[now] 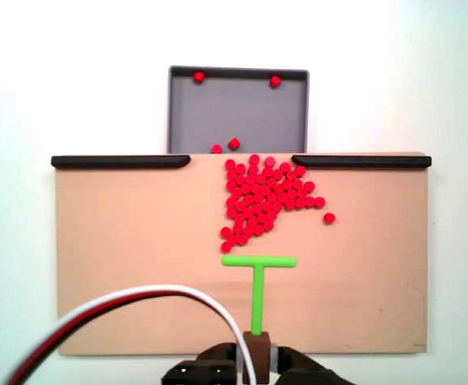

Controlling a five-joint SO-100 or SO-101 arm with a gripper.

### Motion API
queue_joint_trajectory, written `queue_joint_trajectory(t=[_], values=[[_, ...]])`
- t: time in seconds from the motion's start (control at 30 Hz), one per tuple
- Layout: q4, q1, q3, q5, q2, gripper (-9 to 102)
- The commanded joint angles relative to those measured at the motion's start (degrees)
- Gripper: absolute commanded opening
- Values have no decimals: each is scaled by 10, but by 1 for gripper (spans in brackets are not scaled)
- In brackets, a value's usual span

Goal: Gather the left side granules

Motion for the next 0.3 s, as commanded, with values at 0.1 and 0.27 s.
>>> queue_joint_trajectory(t=[0.1,0.27], values=[[-4,-4,-13,-4,25,0],[-4,-4,-13,-5,25,0]])
